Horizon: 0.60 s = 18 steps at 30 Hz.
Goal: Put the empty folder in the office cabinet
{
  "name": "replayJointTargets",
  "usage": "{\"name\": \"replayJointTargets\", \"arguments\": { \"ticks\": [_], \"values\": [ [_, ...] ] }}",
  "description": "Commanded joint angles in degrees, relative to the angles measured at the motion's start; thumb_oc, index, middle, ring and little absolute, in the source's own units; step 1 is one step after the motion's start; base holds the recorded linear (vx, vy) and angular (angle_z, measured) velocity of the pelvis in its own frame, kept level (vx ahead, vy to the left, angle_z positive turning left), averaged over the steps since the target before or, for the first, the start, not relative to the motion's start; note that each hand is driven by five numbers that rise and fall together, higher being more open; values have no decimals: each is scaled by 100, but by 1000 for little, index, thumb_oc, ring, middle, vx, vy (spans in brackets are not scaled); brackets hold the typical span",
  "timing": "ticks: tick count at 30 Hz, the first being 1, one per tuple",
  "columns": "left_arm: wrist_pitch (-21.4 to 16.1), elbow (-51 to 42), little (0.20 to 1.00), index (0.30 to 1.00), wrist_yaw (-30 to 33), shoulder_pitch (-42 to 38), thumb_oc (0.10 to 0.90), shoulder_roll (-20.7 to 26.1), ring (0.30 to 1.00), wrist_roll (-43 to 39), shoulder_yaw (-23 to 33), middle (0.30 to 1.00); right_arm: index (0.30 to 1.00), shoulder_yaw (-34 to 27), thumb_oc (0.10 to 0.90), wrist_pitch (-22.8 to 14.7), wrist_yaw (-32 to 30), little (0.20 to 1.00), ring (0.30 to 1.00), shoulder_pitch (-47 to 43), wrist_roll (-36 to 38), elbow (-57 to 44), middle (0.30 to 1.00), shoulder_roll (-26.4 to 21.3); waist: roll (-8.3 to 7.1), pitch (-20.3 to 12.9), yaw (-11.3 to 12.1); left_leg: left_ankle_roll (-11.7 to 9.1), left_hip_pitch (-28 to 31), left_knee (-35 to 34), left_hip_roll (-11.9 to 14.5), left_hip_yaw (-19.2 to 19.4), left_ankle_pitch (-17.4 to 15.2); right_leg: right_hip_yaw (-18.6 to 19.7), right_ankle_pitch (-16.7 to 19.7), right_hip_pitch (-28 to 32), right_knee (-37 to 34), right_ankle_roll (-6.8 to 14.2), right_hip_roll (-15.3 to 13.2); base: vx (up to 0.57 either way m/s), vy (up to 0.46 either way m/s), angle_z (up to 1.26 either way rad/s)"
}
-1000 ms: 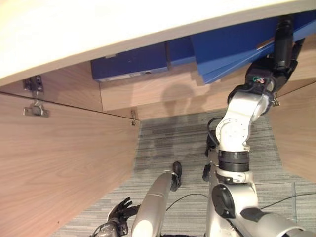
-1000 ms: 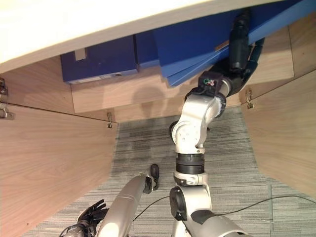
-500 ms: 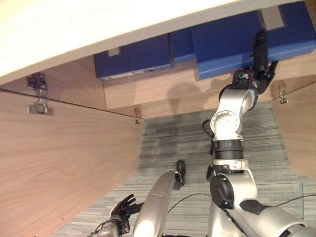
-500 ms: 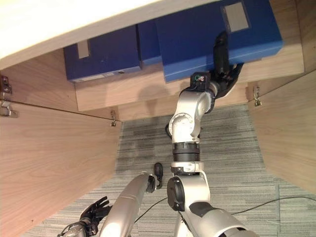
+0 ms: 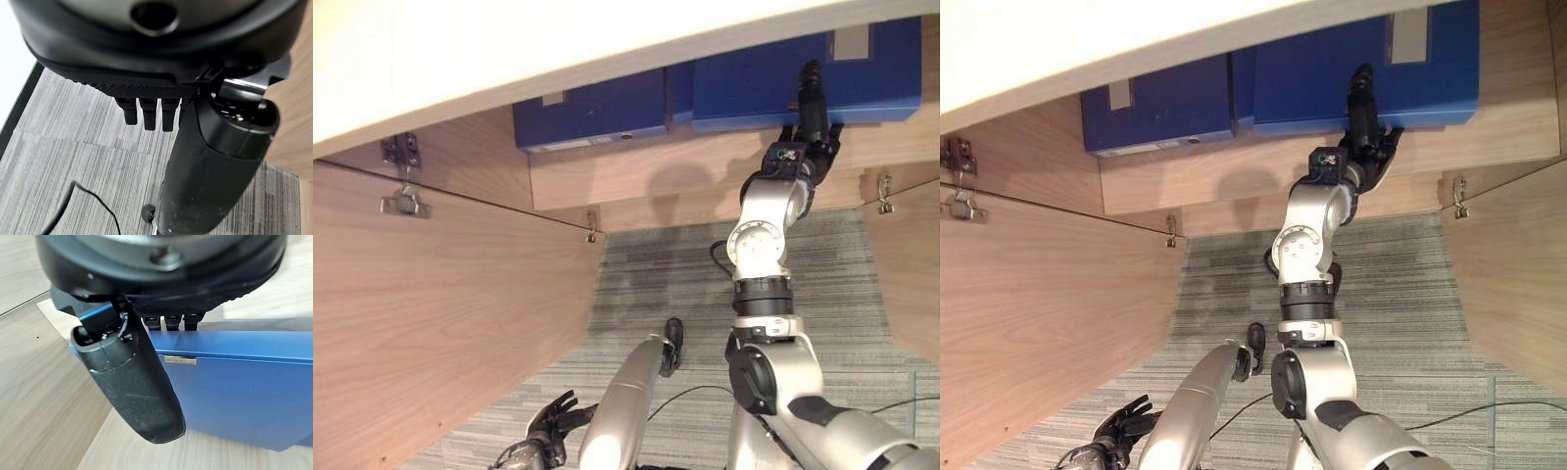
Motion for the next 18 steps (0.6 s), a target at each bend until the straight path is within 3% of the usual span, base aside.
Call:
{"name": "replayJointTargets", "arguments": {
  "ticks": [1, 2, 3, 4, 6, 7, 8, 10, 13, 14, 18],
  "values": [
    [14, 121, 900, 900, 39, 682, 800, 634, 900, 3, 34, 900, 900, 589, 800, -187, 825, 900, 900, -1034, 164, -303, 900, 237, 52, 65, 146, -35, 1076, -1437, -29, -485, -129, -167, 107, -118, -37, 297, 32, 0, 0, 0],
    [14, 120, 900, 900, 39, 683, 800, 633, 900, 3, 34, 900, 900, 590, 800, -188, 830, 900, 900, -1033, 168, -300, 900, 235, 53, 65, 145, -35, 1077, -1437, -29, -485, -129, -167, 107, -118, -37, 297, 32, 12, -38, 1],
    [-33, 234, 900, 900, 19, 767, 800, 689, 900, -24, 31, 900, 900, 1178, 800, -52, 1232, 900, 900, -975, 320, 122, 900, -163, -32, 65, 165, -48, 1076, -1422, -4, -482, -125, -183, 124, -92, -46, 291, 26, 58, -18, 1],
    [-34, 247, 900, 900, 17, 813, 800, 689, 900, -22, 15, 900, 900, 1176, 800, -56, 1252, 900, 900, -932, 340, 152, 900, -158, 33, 65, 196, -47, 1211, -1423, 58, -503, -198, -144, 9, 11, 16, 348, 93, 61, -24, 2],
    [-72, 346, 900, 900, -46, 871, 800, 688, 900, 40, 35, 900, 900, 1777, 800, 164, 1510, 900, 900, -1032, 239, 781, 900, -858, -6, 65, 203, -59, 1256, -1417, 72, -498, -211, -151, 25, 65, 11, 353, 108, 36, -14, -3],
    [-127, 441, 900, 900, -88, 890, 800, 686, 900, 132, 79, 900, 900, 2329, 800, 435, 1766, 900, 900, -1207, 82, 1305, 900, -1489, -64, 65, 211, -74, 1332, -1416, 98, -494, -243, -150, 33, 141, 2, 369, 138, -2, -25, -7],
    [-132, 447, 900, 900, -91, 864, 800, 663, 900, 135, 77, 900, 900, 2339, 800, 431, 1794, 900, 900, -1247, 102, 1343, 900, -1516, -67, 65, 193, -74, 1285, -1416, 75, -491, -214, -150, 74, 108, -24, 356, 115, 15, -22, -6],
    [-183, 548, 900, 900, -157, 908, 800, 630, 900, 276, 112, 900, 900, 2940, 800, 764, 2146, 900, 900, -1389, -80, 1894, 900, -2089, -81, 65, 201, -87, 1386, -1427, 113, -487, -262, -149, 72, 201, -27, 389, 150, 10, -7, -2],
    [-301, 746, 900, 900, -191, 918, 800, 485, 900, 565, 179, 900, 900, 3964, 800, 1266, 2594, 900, 900, -1800, -513, 2957, 900, -2870, -84, 65, 193, -107, 1450, -1481, 117, -492, -252, -156, 146, 272, -103, 417, 167, 0, 0, 0],
    [-353, 827, 900, 900, -160, 933, 800, 410, 900, 704, 214, 900, 900, 4555, 800, 1517, 2810, 900, 900, -1928, -901, 3305, 900, -3156, -107, 65, 190, -115, 1495, -1551, 108, -491, -237, -172, 182, 308, -163, 432, 167, -8, -14, -4],
    [-416, 891, 900, 900, -106, 993, 800, 285, 900, 875, 207, 900, 900, 5292, 800, 1754, 3019, 900, 900, -2129, -1349, 3790, 900, -3503, -97, 65, 179, -120, 1512, -1594, 113, -486, -208, -182, 231, 341, -229, 436, 166, -10, -4, 4]
  ]
}}
